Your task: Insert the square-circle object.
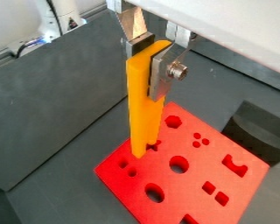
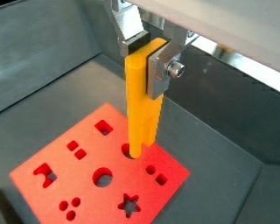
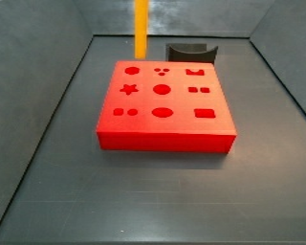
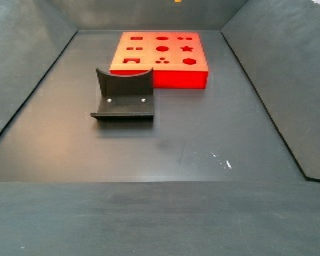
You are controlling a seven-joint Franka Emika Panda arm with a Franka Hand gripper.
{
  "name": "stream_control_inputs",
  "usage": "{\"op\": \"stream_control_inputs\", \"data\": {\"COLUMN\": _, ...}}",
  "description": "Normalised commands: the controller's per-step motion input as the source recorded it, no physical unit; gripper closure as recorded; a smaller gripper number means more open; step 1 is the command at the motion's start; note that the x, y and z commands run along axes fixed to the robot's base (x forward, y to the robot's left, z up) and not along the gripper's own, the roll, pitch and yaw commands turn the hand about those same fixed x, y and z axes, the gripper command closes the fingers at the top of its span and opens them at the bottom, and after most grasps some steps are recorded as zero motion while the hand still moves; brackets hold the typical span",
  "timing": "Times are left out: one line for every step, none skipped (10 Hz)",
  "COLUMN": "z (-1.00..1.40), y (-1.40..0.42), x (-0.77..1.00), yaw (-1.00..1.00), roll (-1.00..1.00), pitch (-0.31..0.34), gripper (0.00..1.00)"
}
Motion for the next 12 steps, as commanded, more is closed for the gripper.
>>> {"op": "stream_control_inputs", "data": {"z": -0.41, "y": 0.0, "x": 0.0, "yaw": -1.0, "roll": -0.1, "pitch": -0.21, "gripper": 1.0}}
{"op": "stream_control_inputs", "data": {"z": -0.51, "y": 0.0, "x": 0.0, "yaw": -0.94, "roll": -0.12, "pitch": -0.22, "gripper": 1.0}}
{"op": "stream_control_inputs", "data": {"z": -0.46, "y": -0.01, "x": -0.05, "yaw": -0.99, "roll": -0.09, "pitch": -0.233, "gripper": 1.0}}
{"op": "stream_control_inputs", "data": {"z": -0.38, "y": -0.04, "x": -0.07, "yaw": -0.95, "roll": -0.14, "pitch": -0.263, "gripper": 1.0}}
{"op": "stream_control_inputs", "data": {"z": -0.35, "y": -0.05, "x": -0.11, "yaw": -0.92, "roll": -0.17, "pitch": -0.303, "gripper": 1.0}}
{"op": "stream_control_inputs", "data": {"z": -0.26, "y": -0.04, "x": -0.09, "yaw": -0.86, "roll": -0.24, "pitch": -0.33, "gripper": 1.0}}
{"op": "stream_control_inputs", "data": {"z": -0.25, "y": -0.04, "x": -0.09, "yaw": -0.86, "roll": -0.25, "pitch": -0.33, "gripper": 1.0}}
{"op": "stream_control_inputs", "data": {"z": -0.24, "y": 0.0, "x": 0.0, "yaw": -0.89, "roll": -0.22, "pitch": -0.276, "gripper": 1.0}}
{"op": "stream_control_inputs", "data": {"z": -0.25, "y": 0.0, "x": 0.0, "yaw": -1.0, "roll": -0.03, "pitch": -0.131, "gripper": 1.0}}
{"op": "stream_control_inputs", "data": {"z": -0.36, "y": 0.0, "x": 0.0, "yaw": -1.0, "roll": 0.01, "pitch": 0.0, "gripper": 1.0}}
{"op": "stream_control_inputs", "data": {"z": -0.36, "y": 0.0, "x": -0.08, "yaw": -0.96, "roll": 0.08, "pitch": 0.093, "gripper": 1.0}}
{"op": "stream_control_inputs", "data": {"z": -0.35, "y": 0.0, "x": -0.09, "yaw": -0.92, "roll": 0.09, "pitch": 0.121, "gripper": 1.0}}
